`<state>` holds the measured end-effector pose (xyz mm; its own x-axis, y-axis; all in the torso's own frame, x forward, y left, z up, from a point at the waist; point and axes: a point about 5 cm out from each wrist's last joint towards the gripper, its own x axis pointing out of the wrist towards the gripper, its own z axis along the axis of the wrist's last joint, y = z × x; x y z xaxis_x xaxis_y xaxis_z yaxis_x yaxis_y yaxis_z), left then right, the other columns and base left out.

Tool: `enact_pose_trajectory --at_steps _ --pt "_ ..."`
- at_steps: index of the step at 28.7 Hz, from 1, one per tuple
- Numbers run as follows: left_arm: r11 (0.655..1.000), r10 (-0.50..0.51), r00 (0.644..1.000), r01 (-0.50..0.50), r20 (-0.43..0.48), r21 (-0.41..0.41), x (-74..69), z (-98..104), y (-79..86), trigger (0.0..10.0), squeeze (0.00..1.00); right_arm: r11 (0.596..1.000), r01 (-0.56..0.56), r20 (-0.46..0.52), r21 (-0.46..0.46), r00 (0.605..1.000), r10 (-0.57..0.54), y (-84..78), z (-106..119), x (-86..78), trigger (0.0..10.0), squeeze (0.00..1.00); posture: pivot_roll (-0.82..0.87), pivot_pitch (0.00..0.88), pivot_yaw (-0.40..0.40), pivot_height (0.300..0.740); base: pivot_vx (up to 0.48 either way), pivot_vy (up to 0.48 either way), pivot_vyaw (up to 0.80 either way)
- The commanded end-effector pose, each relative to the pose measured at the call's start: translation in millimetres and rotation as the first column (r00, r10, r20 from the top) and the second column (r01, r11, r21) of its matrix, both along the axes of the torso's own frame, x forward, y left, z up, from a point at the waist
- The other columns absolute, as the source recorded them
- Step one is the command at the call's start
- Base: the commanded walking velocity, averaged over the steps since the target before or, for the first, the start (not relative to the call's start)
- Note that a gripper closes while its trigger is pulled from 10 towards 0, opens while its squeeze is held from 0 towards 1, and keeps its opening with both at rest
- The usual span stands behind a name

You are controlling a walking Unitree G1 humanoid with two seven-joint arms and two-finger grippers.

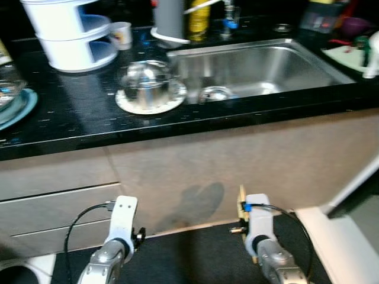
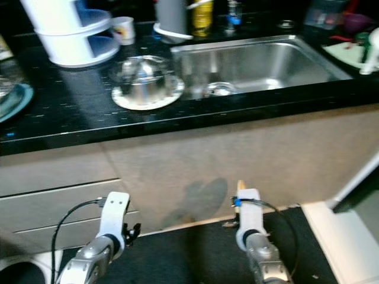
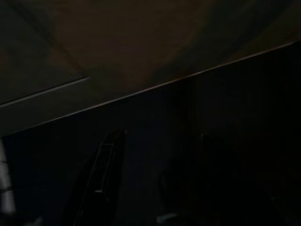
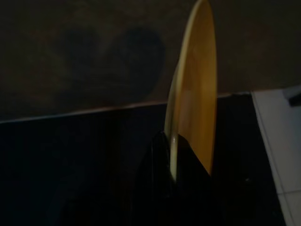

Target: Kitchen organization

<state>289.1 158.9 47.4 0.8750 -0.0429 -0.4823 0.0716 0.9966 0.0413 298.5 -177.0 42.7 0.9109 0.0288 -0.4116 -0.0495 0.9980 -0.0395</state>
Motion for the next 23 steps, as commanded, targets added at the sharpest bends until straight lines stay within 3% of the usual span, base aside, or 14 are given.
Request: enact_pose_trajectory --at_steps 1,13,16,23 --pt "1.000 0.018 0.999 -0.018 -0.042 -0.001 -6.7 -9.0 4.0 10.0 0.00 1.000 -0.018 -0.013 0.010 1.000 0.019 7.1 -3.8 -3.5 10.0 0.00 -0.11 0.217 -0.005 0.740 0.000 -0.416 0.00" --pt "1.000 0.031 0.998 -0.032 -0.052 -0.002 -6.8 -9.3 3.6 10.0 0.00 1.000 -0.019 -0.012 0.010 1.000 0.019 6.5 -3.5 -3.2 10.0 0.00 -0.12 0.216 -0.006 0.740 0.000 -0.405 0.00" --pt "0.998 0.046 0.997 -0.048 -0.059 -0.031 -5.4 -7.7 3.1 10.0 0.00 1.000 -0.019 -0.012 0.009 1.000 0.019 6.5 -3.3 -2.9 10.0 0.00 -0.12 0.216 -0.006 0.740 0.000 0.000 0.00" --pt "0.998 0.038 0.998 -0.040 -0.047 -0.038 -3.8 -5.6 2.1 10.0 0.00 1.000 -0.020 -0.008 0.012 1.000 0.020 7.4 -2.1 -1.7 10.0 0.00 -0.12 0.217 -0.006 0.740 0.000 0.480 0.00"
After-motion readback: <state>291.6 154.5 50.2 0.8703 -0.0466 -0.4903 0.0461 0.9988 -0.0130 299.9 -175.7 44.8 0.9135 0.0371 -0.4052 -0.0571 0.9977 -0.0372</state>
